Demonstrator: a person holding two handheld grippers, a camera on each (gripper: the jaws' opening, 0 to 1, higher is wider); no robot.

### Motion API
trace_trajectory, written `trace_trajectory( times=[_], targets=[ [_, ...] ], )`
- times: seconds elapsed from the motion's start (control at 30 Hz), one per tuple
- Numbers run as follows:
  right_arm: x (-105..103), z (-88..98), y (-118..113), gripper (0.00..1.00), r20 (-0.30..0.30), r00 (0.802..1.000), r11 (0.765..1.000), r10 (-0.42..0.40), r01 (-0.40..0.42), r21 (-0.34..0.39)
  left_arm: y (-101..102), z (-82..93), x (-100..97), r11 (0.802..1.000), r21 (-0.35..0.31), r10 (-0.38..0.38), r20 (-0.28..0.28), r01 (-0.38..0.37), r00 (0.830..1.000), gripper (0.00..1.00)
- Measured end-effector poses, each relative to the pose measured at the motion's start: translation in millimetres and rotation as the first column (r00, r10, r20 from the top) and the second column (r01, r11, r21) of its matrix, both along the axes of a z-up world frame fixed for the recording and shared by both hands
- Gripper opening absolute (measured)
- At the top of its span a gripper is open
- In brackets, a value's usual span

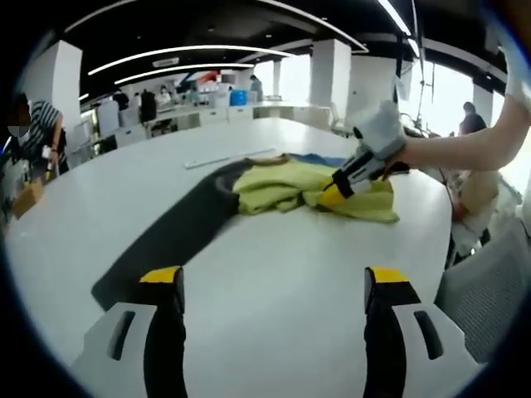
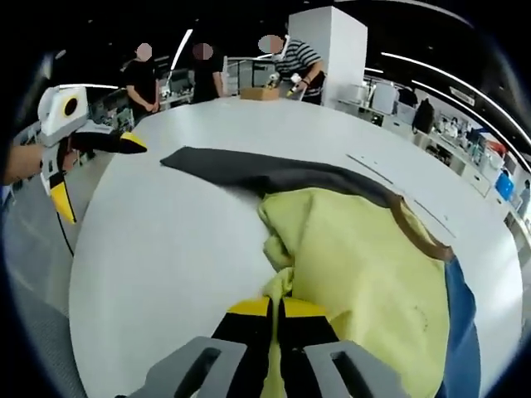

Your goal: Fold the garment on the visible template until the final outline fits inside the template.

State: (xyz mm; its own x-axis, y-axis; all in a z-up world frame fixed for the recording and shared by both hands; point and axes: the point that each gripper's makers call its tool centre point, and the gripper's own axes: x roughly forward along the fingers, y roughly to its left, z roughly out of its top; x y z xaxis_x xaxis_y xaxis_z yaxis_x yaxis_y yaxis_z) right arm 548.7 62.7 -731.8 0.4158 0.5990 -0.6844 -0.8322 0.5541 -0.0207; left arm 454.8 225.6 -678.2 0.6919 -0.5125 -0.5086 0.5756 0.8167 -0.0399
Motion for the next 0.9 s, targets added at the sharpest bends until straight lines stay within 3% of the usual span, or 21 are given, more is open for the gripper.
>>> trace_trajectory(
  times=[0.47, 0.9],
  targets=[
    [-9, 50.5, -12, 0.0, 0.064, 0.997, 0.998, 0.031, -0.035, 0.05, -6, -2.4, 1.6, 1.0, 0.016, -0.018, -0.012, 0.018, 1.0, 0.82],
    [-3, 70.2, -30, 0.0, 0.07, 0.998, 0.996, 0.001, -0.008, 0.088, -13, -8.1, 2.8, 0.999, 0.022, -0.026, -0.027, 0.026, 0.999, 0.72]
  ],
)
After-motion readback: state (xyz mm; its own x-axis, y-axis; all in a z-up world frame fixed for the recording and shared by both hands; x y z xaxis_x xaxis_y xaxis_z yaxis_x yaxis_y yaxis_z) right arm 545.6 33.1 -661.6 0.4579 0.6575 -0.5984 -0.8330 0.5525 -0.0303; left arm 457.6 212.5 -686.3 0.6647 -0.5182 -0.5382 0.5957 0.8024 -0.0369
